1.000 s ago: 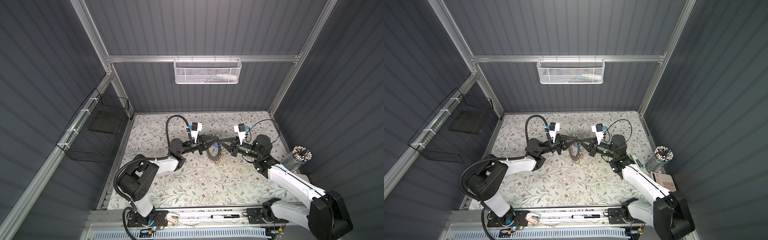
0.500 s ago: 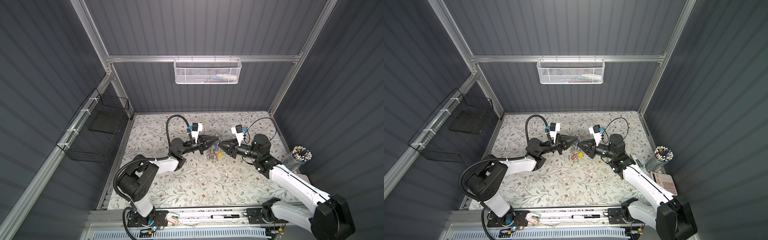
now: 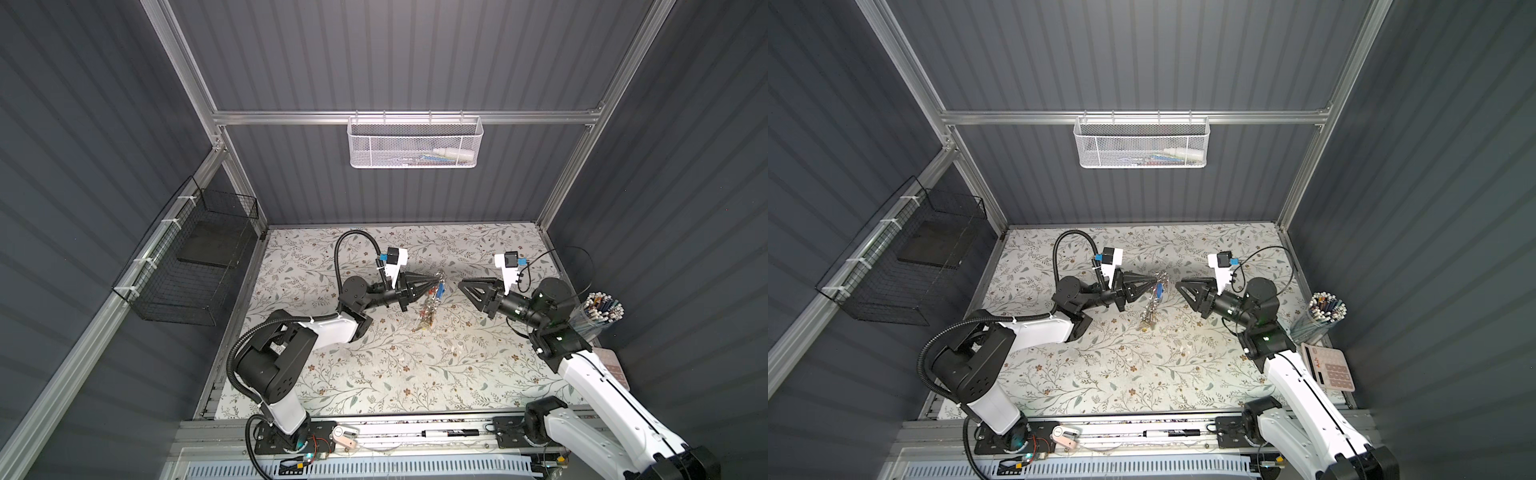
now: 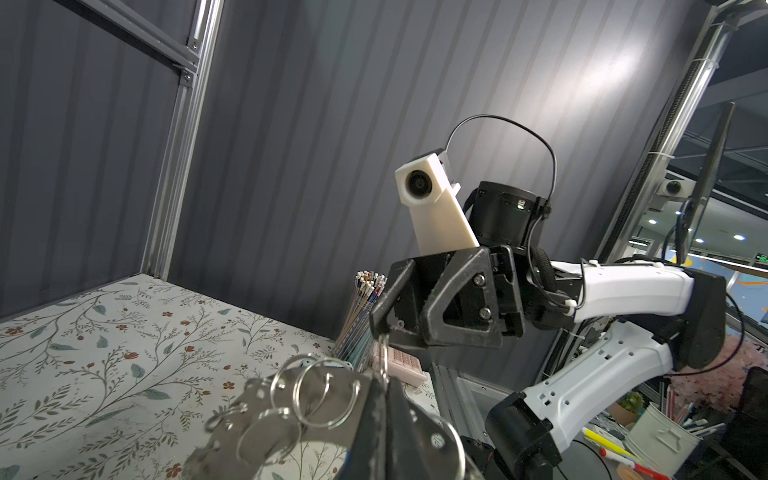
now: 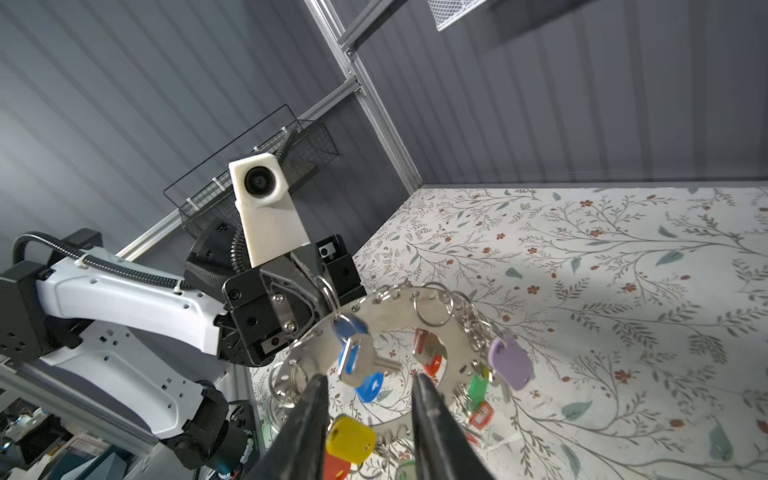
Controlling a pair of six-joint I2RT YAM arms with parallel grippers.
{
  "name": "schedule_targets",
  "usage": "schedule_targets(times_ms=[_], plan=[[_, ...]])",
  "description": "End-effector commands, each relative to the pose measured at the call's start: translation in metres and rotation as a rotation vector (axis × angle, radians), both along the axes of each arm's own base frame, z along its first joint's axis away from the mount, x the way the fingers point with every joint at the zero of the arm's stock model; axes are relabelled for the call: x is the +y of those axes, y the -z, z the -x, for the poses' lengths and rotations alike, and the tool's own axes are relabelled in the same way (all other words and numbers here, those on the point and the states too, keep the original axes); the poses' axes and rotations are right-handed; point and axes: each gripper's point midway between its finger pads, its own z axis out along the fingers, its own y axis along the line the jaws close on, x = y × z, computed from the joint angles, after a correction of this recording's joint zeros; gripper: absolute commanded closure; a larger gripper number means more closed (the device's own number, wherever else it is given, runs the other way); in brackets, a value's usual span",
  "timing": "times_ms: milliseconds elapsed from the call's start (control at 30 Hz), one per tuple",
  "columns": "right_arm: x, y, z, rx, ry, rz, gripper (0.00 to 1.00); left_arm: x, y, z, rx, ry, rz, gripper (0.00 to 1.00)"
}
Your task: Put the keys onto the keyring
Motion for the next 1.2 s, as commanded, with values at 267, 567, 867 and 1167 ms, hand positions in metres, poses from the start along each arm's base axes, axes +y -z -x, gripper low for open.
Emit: schedule_targets(times_ms=[267, 567, 867, 1167], plan=[[0.032, -0.032, 0.0, -0.073, -0.188, -0.04, 0.63, 0.002, -0.027, 0.013, -0.091, 0.083, 0.067, 1.0], [0.04, -0.028, 0.005, -0.074, -0.227, -0.028, 0.78, 0.002, -0.026, 0.011, -0.085, 0.082, 0.067, 1.0], [0.043, -0.024, 0.004, -0.062, -0.242, -0.024, 0.83, 0.001, -0.027, 0.011, -0.081, 0.085, 0.069, 1.0], [0.044, -0.02, -0.001, -0.048, -0.233, -0.024, 0.78, 0.0, -0.024, 0.011, -0.075, 0.087, 0.064, 1.0]])
